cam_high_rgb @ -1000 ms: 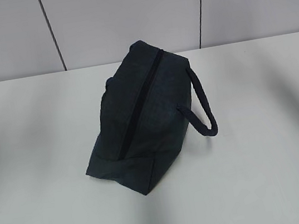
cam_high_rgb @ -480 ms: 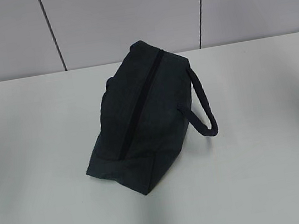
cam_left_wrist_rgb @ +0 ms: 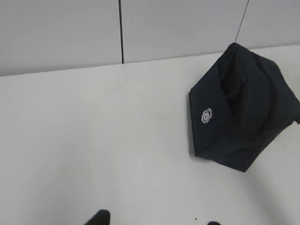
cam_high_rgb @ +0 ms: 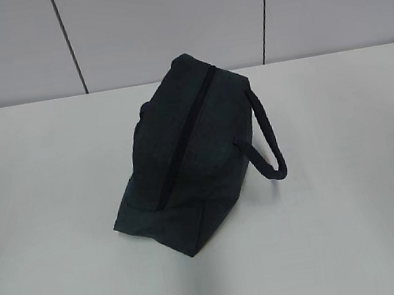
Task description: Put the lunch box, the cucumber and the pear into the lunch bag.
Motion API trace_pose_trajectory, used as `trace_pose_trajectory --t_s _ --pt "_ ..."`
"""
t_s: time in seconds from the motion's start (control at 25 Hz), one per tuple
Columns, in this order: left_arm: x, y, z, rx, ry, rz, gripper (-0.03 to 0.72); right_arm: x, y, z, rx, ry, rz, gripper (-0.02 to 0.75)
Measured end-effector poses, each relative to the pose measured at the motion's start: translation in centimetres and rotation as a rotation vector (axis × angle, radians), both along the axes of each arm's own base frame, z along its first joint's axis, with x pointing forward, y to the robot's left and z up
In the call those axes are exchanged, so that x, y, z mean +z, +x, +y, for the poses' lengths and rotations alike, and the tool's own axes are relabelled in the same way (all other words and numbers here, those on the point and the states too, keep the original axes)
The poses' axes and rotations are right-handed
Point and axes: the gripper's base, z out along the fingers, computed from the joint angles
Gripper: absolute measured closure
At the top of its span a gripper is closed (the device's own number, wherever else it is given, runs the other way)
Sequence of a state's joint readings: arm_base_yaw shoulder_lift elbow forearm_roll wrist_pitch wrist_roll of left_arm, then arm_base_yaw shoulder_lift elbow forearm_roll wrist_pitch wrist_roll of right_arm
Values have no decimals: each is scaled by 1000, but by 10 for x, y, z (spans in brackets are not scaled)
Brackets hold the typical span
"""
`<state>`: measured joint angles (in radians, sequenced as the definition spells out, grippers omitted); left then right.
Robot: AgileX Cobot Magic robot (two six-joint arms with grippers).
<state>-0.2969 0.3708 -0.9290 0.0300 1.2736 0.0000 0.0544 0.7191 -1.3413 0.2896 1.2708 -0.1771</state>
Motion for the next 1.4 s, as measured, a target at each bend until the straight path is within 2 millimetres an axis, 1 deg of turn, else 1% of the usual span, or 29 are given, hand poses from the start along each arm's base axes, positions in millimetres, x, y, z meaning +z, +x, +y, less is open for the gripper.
trace_pose_trajectory --t_s 0.16,0.28,0.36,0.4,0.52,0.64,0.76,0.92,1.0,1.08,1.4 --pt "-23 -35 11 -1 -32 -100 308 -38 -31 -2 -2 -2 17 307" --pt "-41 -53 16 -3 -50 -153 308 -66 -52 -5 -15 -18 13 306" --pt "-51 -60 18 -3 -57 -176 308 -84 -65 -8 -38 -44 -4 305" --pt "-56 -60 18 -3 -57 -172 308 -92 -72 -10 -50 -57 -16 304" --pt "-67 -54 16 -5 -48 -133 308 -113 -87 -17 -95 -102 -52 303" --pt "-80 -47 13 -5 -32 -80 308 -136 -96 -22 -135 -143 -70 303" --pt "-93 -37 10 -7 -24 -51 308 -160 -97 -24 -145 -159 -49 303" --pt "-94 -30 8 -12 -45 -105 308 -189 -85 -24 -147 -165 0 303" --pt "-96 -26 6 -13 -51 -127 308 -199 -77 -23 -149 -167 8 303" --pt "-98 -24 6 -13 -53 -132 312 -203 -74 -24 -156 -161 11 303" --pt "-97 -24 5 -14 -55 -136 323 -203 -73 -24 -166 -157 -1 302"
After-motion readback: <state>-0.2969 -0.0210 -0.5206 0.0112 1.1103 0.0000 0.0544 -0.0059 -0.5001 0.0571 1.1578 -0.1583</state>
